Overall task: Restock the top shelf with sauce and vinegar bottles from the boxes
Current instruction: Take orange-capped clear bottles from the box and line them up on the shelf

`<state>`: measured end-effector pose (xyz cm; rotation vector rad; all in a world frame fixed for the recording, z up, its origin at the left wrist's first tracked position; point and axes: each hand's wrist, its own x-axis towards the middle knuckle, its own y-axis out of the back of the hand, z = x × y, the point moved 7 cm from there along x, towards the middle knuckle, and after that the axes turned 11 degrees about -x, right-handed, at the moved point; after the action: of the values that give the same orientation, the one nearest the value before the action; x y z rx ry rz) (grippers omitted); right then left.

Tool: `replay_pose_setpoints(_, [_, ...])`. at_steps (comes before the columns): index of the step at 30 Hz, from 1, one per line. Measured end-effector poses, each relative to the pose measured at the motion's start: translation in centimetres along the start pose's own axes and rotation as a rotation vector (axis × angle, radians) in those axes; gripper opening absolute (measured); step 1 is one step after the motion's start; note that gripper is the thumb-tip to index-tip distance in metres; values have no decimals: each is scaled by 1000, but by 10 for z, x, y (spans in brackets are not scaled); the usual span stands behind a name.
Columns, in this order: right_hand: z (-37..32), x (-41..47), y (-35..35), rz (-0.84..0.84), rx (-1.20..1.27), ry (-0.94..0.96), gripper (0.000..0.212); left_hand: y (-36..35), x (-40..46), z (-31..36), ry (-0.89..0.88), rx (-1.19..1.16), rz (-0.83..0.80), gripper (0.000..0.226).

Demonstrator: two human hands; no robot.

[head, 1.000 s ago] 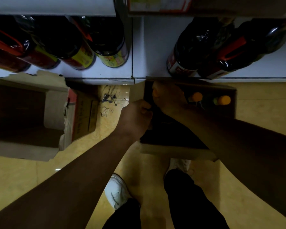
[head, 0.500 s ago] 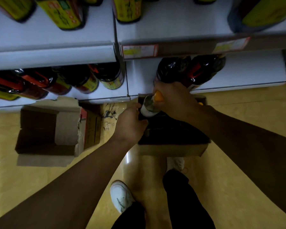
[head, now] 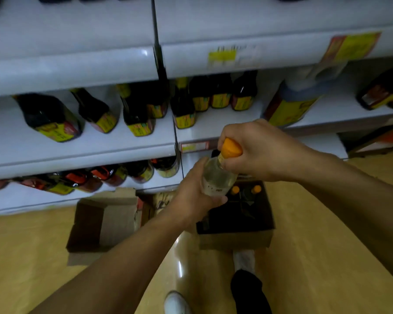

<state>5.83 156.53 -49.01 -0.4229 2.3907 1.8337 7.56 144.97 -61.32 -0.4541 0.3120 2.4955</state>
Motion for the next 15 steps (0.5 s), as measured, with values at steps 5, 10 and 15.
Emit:
replay_pose_setpoints(5, [-31, -22, 87, 78, 22, 32, 21, 15, -26, 72, -80, -51, 35, 70])
replay_pose_setpoints(10, [-54, -40, 160, 136, 3, 58, 22, 32, -45, 140, -173, -23, 43, 70])
replay_pose_setpoints(15, [-71, -55, 231, 235, 20, 41, 29, 48, -65, 216, -270, 5, 67, 61])
